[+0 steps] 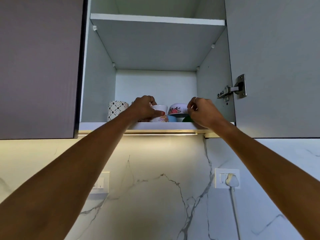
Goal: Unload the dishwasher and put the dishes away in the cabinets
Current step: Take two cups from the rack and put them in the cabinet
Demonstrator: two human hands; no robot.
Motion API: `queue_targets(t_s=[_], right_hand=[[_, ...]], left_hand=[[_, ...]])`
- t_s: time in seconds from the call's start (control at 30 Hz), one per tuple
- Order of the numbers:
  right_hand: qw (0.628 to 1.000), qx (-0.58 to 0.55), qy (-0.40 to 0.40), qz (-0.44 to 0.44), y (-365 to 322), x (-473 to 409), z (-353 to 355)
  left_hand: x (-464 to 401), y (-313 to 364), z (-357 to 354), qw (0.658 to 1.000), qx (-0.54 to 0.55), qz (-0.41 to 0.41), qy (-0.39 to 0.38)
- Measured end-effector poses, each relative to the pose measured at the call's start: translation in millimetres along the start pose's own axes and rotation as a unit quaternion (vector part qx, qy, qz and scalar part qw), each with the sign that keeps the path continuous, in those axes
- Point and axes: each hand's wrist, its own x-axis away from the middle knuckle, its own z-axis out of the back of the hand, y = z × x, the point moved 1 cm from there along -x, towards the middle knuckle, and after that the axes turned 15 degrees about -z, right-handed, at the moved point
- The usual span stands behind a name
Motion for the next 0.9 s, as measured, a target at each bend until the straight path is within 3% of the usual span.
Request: queue_targets(t_s=[0.1, 0.2, 0.33, 0.47, 0.53, 0.6, 0.7, 0.77, 0.9], right_hand=[[1.0, 0.019, 0.005, -0.007, 11, 0, 9], [0.999, 0.026, -0.009, -0.015, 25, 1, 15], [1.0, 0.007, -0.007, -0.022, 44, 3, 17], [1.0, -0.008, -0.004, -0.016, 47, 0, 14], [1.0, -0.016, -0.006, -0.014, 47, -1, 12], [1.0, -0.021, -0.003, -0.011, 49, -2, 10], [1.0, -0.019, 0.006, -0.006, 51, 0, 9], [1.0, -0.015, 0.01, 0.0, 51, 0, 9], [1.0, -0.012, 0.016, 0.012, 52, 1, 9]], left_hand=[[-7, 11, -2, 0.995, -0.078, -0.03, 0.046], [-16, 16, 9, 0.994, -0.099, -0.037, 0.004], [-16, 7, 16, 0.987, 0.116, 0.018, -0.112], [-12, -1, 4, 0.971, 0.223, 0.054, -0.063], [-13, 1, -3, 0.984, 0.164, 0.069, -0.031], [-16, 6, -11, 0.997, 0.016, 0.08, -0.015], [-16, 13, -19, 0.991, -0.096, 0.094, 0.023], [-16, 16, -17, 0.994, -0.029, 0.106, 0.0], [-5, 11, -2, 0.97, 0.187, 0.081, -0.134]])
